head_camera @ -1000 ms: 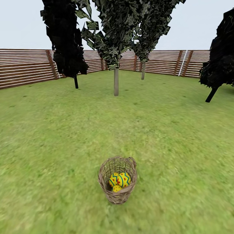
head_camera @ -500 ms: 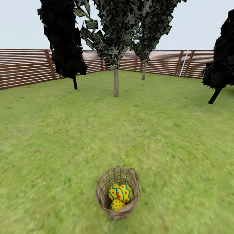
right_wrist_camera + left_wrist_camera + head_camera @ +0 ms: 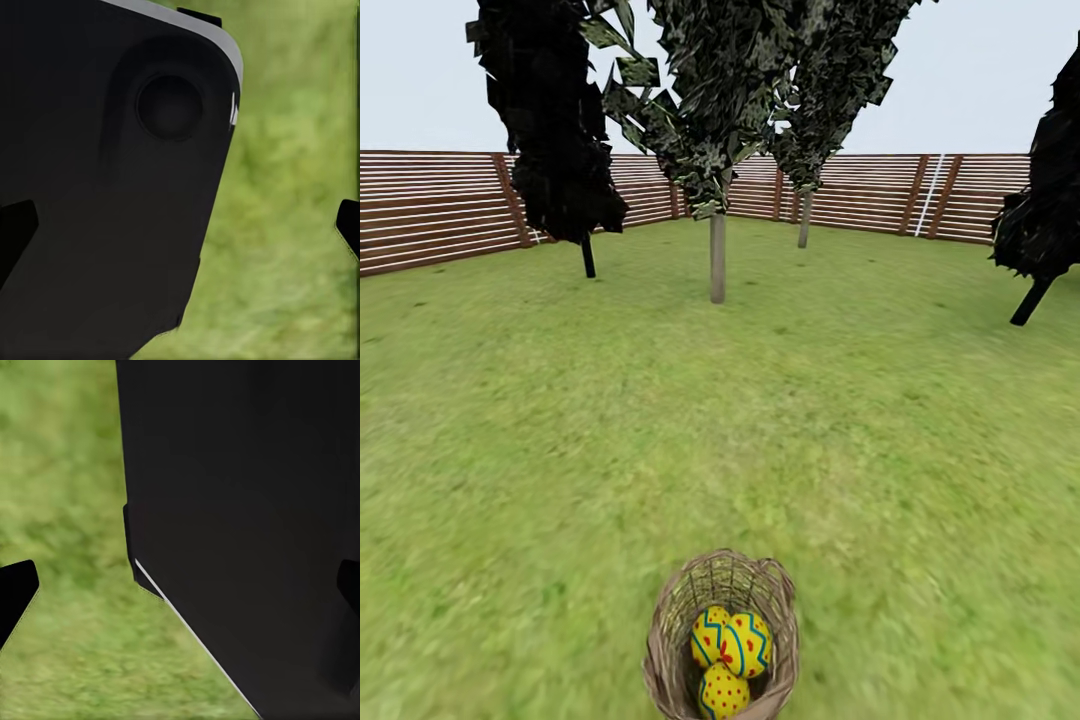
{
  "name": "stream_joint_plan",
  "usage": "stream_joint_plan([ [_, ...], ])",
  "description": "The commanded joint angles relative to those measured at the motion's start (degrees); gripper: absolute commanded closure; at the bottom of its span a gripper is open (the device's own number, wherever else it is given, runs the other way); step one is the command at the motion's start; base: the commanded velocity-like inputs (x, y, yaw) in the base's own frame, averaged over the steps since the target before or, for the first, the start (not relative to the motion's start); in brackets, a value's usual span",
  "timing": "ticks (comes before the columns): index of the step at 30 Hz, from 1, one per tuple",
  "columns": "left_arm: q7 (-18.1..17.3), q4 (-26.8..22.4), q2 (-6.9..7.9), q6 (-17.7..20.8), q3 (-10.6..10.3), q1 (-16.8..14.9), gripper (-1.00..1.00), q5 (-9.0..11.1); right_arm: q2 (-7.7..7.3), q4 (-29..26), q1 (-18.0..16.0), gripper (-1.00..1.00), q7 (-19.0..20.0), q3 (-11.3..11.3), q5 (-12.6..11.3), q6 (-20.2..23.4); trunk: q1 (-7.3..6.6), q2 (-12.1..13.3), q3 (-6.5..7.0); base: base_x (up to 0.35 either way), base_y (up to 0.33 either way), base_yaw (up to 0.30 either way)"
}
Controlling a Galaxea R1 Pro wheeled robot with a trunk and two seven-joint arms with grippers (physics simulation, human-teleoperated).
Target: Take the three Easter eggs out of the wicker basket on the lawn in the garden, then place them on the lawn next to a single tree (choose any tree) so that all three eggs are next to the same tree and none are left in the basket.
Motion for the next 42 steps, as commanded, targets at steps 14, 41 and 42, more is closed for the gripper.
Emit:
stream_joint_plan([
  [14, 0.2, -0.1, 0.07, -0.1, 0.0, 0.0, -1.00, 0.1, 0.04, 0.0, 0.0, -1.00, -0.1, -0.1, 0.1, -0.2, 0.03, 0.0, -0.04, 0.139, 0.000, 0.000],
  [41, 0.2, -12.6, 3.59, 2.6, 0.6, -2.8, -1.00, 0.1, -1.97, -22.5, -1.4, -1.00, -1.1, -0.8, -0.4, 10.6, 0.03, 0.0, -0.04, 0.000, 0.000, 0.000],
  [42, 0.2, -13.4, 3.81, 3.4, 0.8, -3.4, -1.00, 0.2, -2.09, -24.6, -1.6, -1.00, -1.2, -1.0, -0.4, 13.0, 0.03, 0.0, -0.04, 0.000, 0.000, 0.000],
])
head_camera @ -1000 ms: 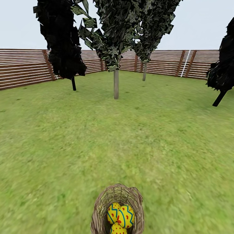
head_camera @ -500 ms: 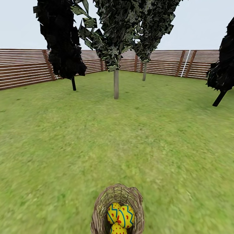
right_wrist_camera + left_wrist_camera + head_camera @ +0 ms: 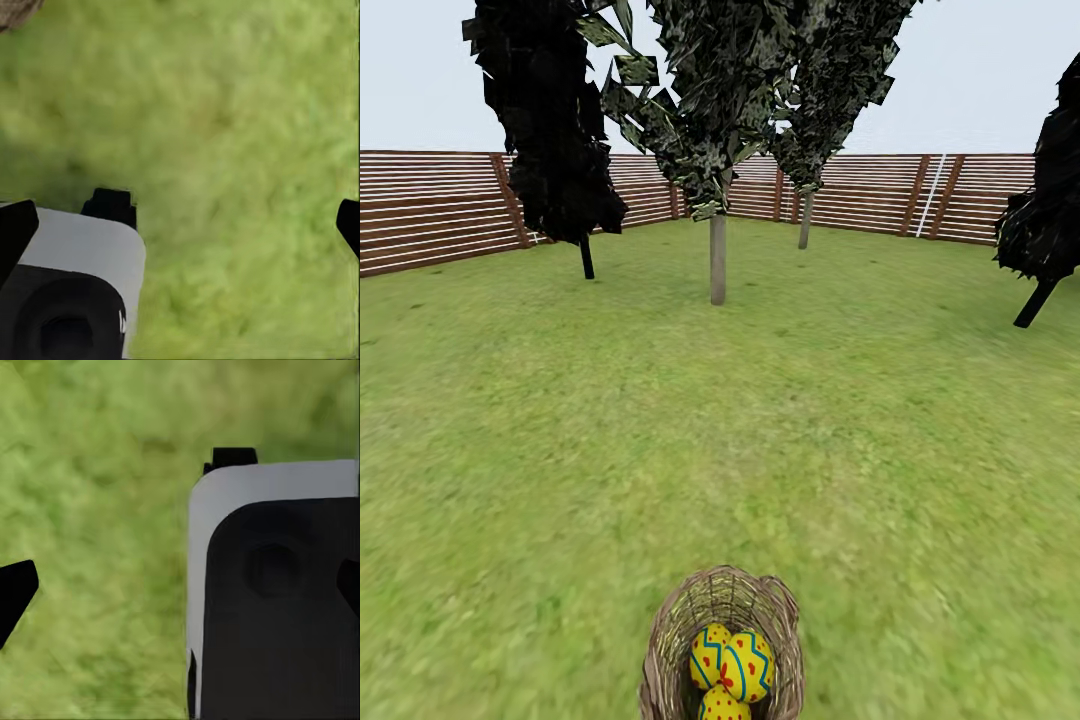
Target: Take the three Easter eggs out of the wicker basket on the lawn in the garden, then place them on the lawn next to a single tree (choose any tree) so that all three eggs are next to the same tree and none are left in the basket.
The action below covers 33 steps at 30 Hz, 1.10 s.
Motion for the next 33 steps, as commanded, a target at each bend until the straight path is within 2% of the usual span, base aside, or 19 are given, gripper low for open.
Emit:
stream_joint_plan([
  [1, 0.0, -2.0, 0.71, 3.7, 0.9, -2.2, -1.00, 0.1, -0.29, -6.9, -0.5, -1.00, -0.2, -0.8, 0.5, 7.4, 0.00, 0.0, -0.06, 0.000, 0.000, 0.000],
  [2, 0.0, -2.8, 1.18, 6.4, 1.4, -4.0, -1.00, 0.1, -0.42, -11.6, -0.8, -1.00, -0.2, -1.5, 0.5, 11.6, 0.00, 0.0, -0.06, 0.000, 0.000, 0.000],
  [3, 0.0, -3.1, 1.38, 7.8, 1.7, -4.9, -1.00, 0.1, -0.44, -13.9, -0.9, -1.00, -0.2, -2.0, 0.5, 13.4, 0.00, 0.0, -0.06, 0.000, 0.000, 0.000],
  [5, -0.1, -4.1, 1.94, 12.4, 2.6, -8.3, -1.00, 0.1, -0.51, -22.2, -1.6, -1.00, -0.3, -3.7, 0.5, 19.2, 0.00, 0.0, -0.06, 0.000, 0.000, 0.000],
  [7, 0.0, -6.6, 2.02, 15.3, 3.9, -11.5, -1.00, 0.2, -0.53, -28.6, -3.7, -1.00, -0.3, -4.6, 0.5, 24.0, 0.00, 0.0, -0.06, 0.000, 0.000, 0.000],
  [9, 0.0, -9.8, 1.84, 17.3, 5.6, -14.0, -1.00, 0.2, -0.59, -31.4, -7.2, -1.00, -0.3, -5.1, 0.4, 28.0, 0.00, 0.0, -0.06, 0.000, 0.000, 0.000],
  [11, 0.0, -12.4, 1.70, 19.9, 7.3, -15.8, -1.00, 0.2, -0.65, -32.2, -10.4, -1.00, -0.3, -5.8, 0.4, 30.1, 0.00, 0.0, -0.06, 0.000, 0.000, 0.000],
  [14, 0.0, -19.1, 1.04, 27.2, 10.7, -18.2, -1.00, 0.3, -0.71, -32.1, -15.7, -1.00, -0.2, -8.3, 0.3, 32.1, 0.00, 0.0, -0.06, 0.000, 0.000, 0.000],
  [16, 0.0, -23.2, -0.21, 29.6, 11.6, -18.6, -1.00, 0.3, -0.73, -31.9, -17.6, -1.00, -0.2, -9.2, 0.4, 32.8, 0.00, 0.0, -0.06, 0.000, 0.000, 0.000],
  [18, 0.1, -31.3, -2.66, 32.3, 12.3, -19.4, -1.00, 0.3, -0.77, -31.9, -20.8, -1.00, -0.2, -9.9, 0.6, 34.1, 0.00, 0.0, -0.06, 0.000, 0.000, 0.000],
  [19, 0.1, -33.3, -3.41, 33.5, 12.4, -20.1, -1.00, 0.3, -0.76, -31.9, -21.6, -1.00, -0.2, -10.0, 0.6, 34.3, 0.00, 0.0, -0.06, 0.000, 0.000, 0.000],
  [20, 0.1, -35.0, -4.71, 36.4, 12.4, -21.9, -1.00, 0.3, -0.74, -32.0, -22.8, -1.00, -0.2, -10.1, 0.5, 34.5, 0.00, 0.0, -0.06, 0.000, 0.000, 0.000],
  [23, 0.1, -36.4, -6.66, 40.0, 12.4, -24.1, -1.00, 0.3, -0.73, -32.3, -24.5, -1.00, -0.2, -10.3, 0.4, 34.8, 0.00, 0.0, -0.06, 0.000, 0.000, 0.000],
  [24, 0.2, -35.7, -8.46, 40.9, 12.4, -24.7, -1.00, 0.3, -0.46, -32.0, -25.3, -1.00, 0.0, -10.4, 0.3, 34.8, 0.00, 0.0, -0.06, 0.000, 0.000, 0.000],
  [28, 0.1, -32.7, -9.16, 40.8, 12.4, -24.9, -1.00, 0.8, -0.31, -32.0, -25.5, -1.00, 0.2, -10.2, 0.4, 34.8, 0.00, 0.0, -0.06, 0.000, 0.000, 0.000],
  [33, 0.1, -31.6, -9.32, 40.7, 12.5, -24.9, -1.00, 3.9, -0.22, -32.1, -25.5, -1.00, 0.3, -10.1, 0.6, 34.8, 0.00, 0.0, -0.06, 0.000, 0.000, 0.000],
])
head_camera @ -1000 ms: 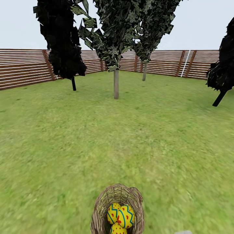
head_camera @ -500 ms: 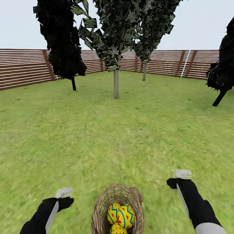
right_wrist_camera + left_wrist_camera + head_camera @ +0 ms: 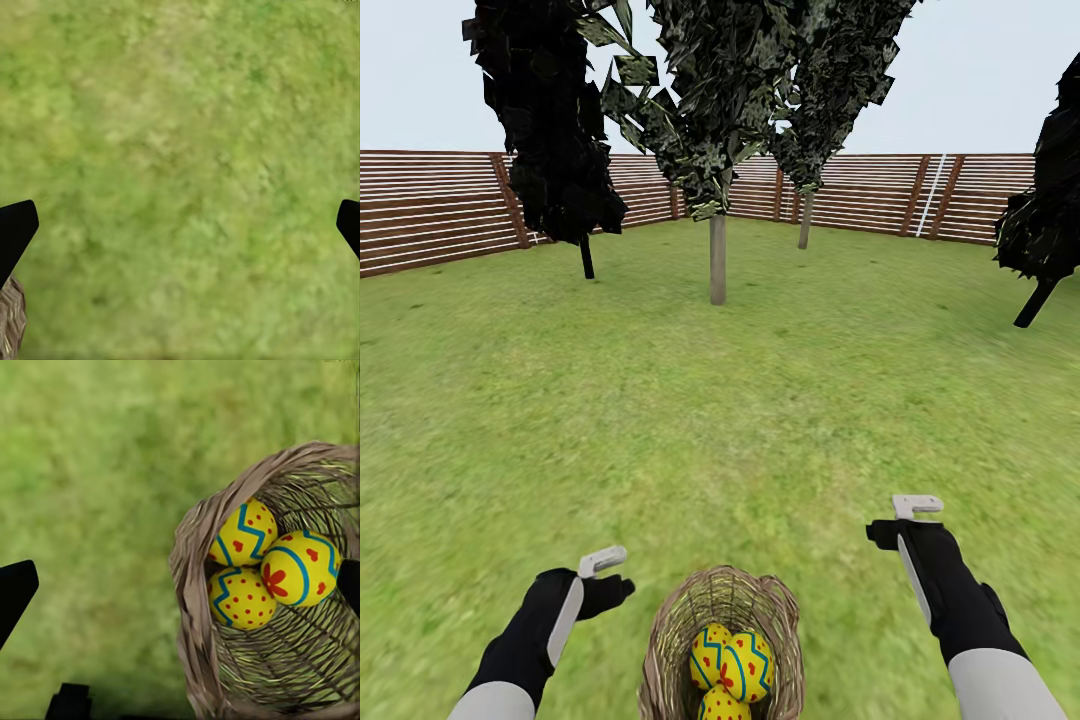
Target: Take the three Easter eggs out of the wicker basket on the lawn in the garden, then place them on the lawn next to a single tree (choose any tree) so that all three eggs are next to the same tree and none are left in the basket.
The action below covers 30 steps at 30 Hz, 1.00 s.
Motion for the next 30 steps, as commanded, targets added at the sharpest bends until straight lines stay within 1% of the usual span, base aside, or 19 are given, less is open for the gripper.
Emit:
stream_joint_plan([
  [1, 0.0, -0.1, -0.04, 0.2, 0.3, 0.0, -1.00, 0.9, 0.00, -0.1, 0.0, -1.00, -0.1, 0.0, 0.1, 0.3, 0.00, 0.0, -0.05, 0.000, 0.000, 0.000],
  [5, 0.0, 0.0, 0.04, 0.0, 0.3, 0.0, -1.00, 1.8, 0.02, 0.0, 0.0, -1.00, 0.0, 0.0, 0.1, 0.2, 0.00, 0.0, -0.05, 0.000, 0.000, 0.000],
  [10, 0.0, -0.2, 0.09, 0.0, 0.4, 0.0, -1.00, 2.0, 0.09, 0.0, 0.0, -1.00, 0.0, 0.1, 0.1, 0.2, 0.00, 0.0, -0.05, -0.052, 0.000, 0.000],
  [20, 0.0, -0.5, 0.26, 0.0, 0.6, 0.0, -1.00, 2.0, 0.11, 0.1, 0.0, -1.00, 0.0, 0.1, 0.2, 0.2, 0.00, 0.0, -0.05, -0.294, 0.000, 0.001],
  [23, 0.0, -0.4, 0.13, -0.2, 1.1, 0.0, -1.00, 2.0, 0.09, 0.1, 0.0, -1.00, 0.0, 0.2, 0.3, 0.2, 0.00, 0.0, -0.05, -0.257, 0.000, 0.141],
  [24, 0.0, 0.1, -0.01, -2.8, 1.2, 0.0, -1.00, 2.0, 0.07, 0.1, 0.0, -1.00, 0.0, 0.2, 0.4, 0.2, 0.00, 0.0, -0.05, -0.039, 0.000, 0.270],
  [27, 0.1, 1.6, -0.06, -5.7, 1.2, 0.0, -1.00, 2.3, 0.10, 0.1, 0.0, -1.00, 0.0, 0.2, 0.4, 0.2, 0.00, 0.0, -0.05, -0.017, 0.000, 0.280],
  [29, 0.0, 3.6, -0.08, -7.0, 1.3, 0.0, -1.00, 4.1, 0.10, 0.1, 0.0, -1.00, 0.0, 0.2, 0.4, 0.2, 0.00, 0.0, -0.05, -0.004, -0.009, 0.286],
  [30, 0.1, 3.8, -0.08, -7.3, 1.3, 0.0, -1.00, 4.6, 0.11, 0.1, 0.0, -1.00, 0.0, 0.2, 0.4, 0.2, 0.00, 0.0, -0.05, -0.003, -0.036, 0.287],
])
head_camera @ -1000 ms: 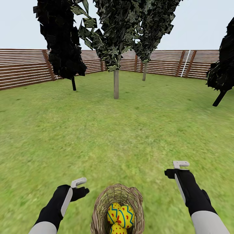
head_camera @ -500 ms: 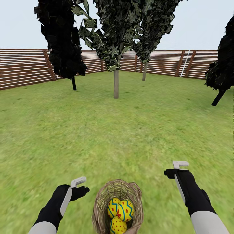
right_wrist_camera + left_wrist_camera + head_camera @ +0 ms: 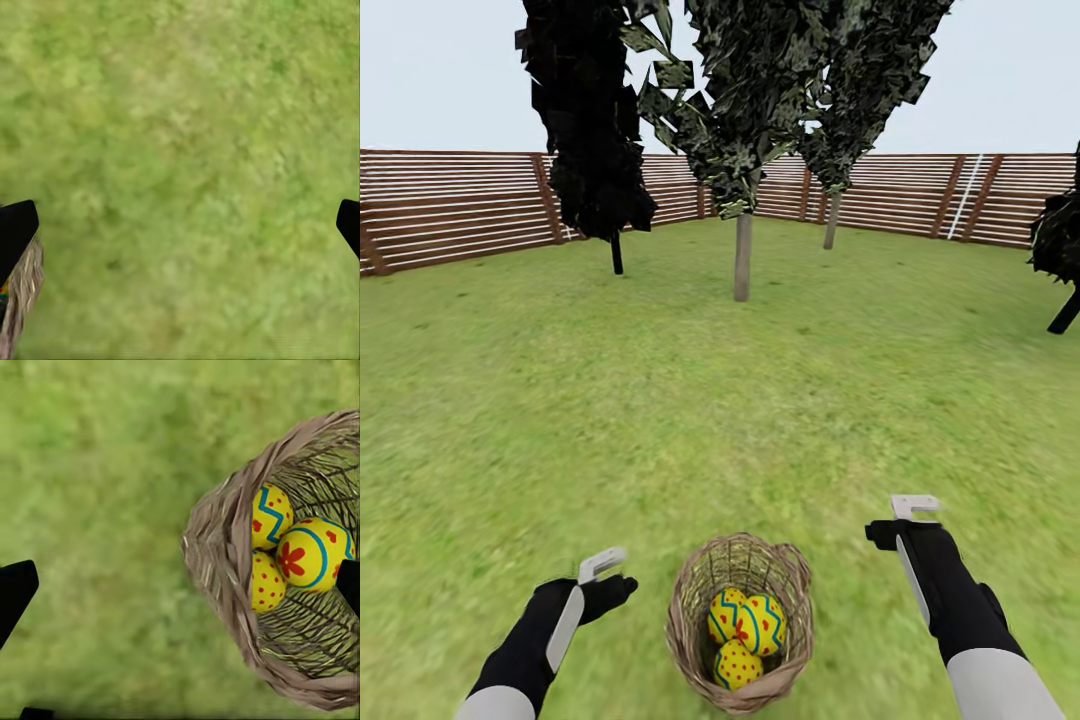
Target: Take the three Easter eggs out of the wicker basket on the lawn in the garden, then place them on the lawn next to a single tree (choose any tree) so that all three eggs are next to the same tree and none are left in the basket.
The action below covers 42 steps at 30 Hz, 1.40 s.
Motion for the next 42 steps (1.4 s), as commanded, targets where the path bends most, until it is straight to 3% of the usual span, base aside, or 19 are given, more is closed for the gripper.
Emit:
stream_joint_plan([
  [1, 0.0, 0.6, -0.06, -0.3, 0.3, 0.0, -1.00, 1.9, -0.02, -0.1, 0.0, -1.00, -0.1, 0.0, 0.1, 0.3, 0.00, 0.0, -0.05, 0.014, -0.083, 0.287],
  [3, 0.3, 1.1, -0.08, -1.0, 0.3, 0.0, -1.00, 4.0, -0.02, 0.0, 0.0, -1.00, -0.1, 0.0, 0.1, 0.3, 0.00, 0.0, -0.05, 0.034, -0.077, 0.288],
  [5, 0.4, 1.3, -0.22, -1.1, 0.2, 0.0, -1.00, 4.3, -0.02, 0.0, 0.0, -1.00, -0.1, 0.0, 0.1, 0.2, 0.00, 0.0, -0.05, 0.013, -0.023, 0.287],
  [10, 0.4, 2.4, -1.27, -3.0, 0.1, 0.0, -1.00, 4.4, -0.02, 0.0, 0.0, -1.00, -0.1, 0.0, 0.1, 0.2, 0.00, 0.0, -0.05, 0.001, -0.014, 0.063],
  [15, 0.4, 5.5, -1.39, -4.5, -0.1, 0.0, -1.00, 4.4, -0.02, 0.0, 0.0, -1.00, -0.1, 0.0, 0.1, 0.2, 0.00, 0.0, -0.05, 0.000, -0.225, 0.006],
  [23, 0.5, 5.9, -1.48, -4.8, 0.0, 0.0, -1.00, 4.5, -0.02, 0.0, 0.0, -1.00, -0.1, 0.0, 0.1, 0.2, 0.00, 0.0, -0.05, 0.000, -0.279, 0.000],
  [32, 0.5, 6.4, -1.46, -5.0, 0.2, 0.0, -1.00, 5.5, -0.02, 0.3, 0.1, -1.00, -0.1, 0.0, 0.1, 0.2, 0.00, 0.0, -0.05, 0.002, -0.052, 0.000],
  [38, 0.8, 9.6, -1.65, -11.0, 0.2, 0.0, -1.00, 6.9, -0.02, 1.7, 0.1, -1.00, -0.2, 0.2, 0.1, 0.1, 0.00, 0.0, -0.05, 0.091, -0.209, 0.000],
  [42, 1.6, 9.8, -1.66, -12.1, 0.2, 0.0, -1.00, 7.2, -0.02, 2.0, 0.1, -1.00, -0.2, 0.3, 0.1, 0.1, 0.00, 0.0, -0.05, 0.036, -0.050, 0.000],
])
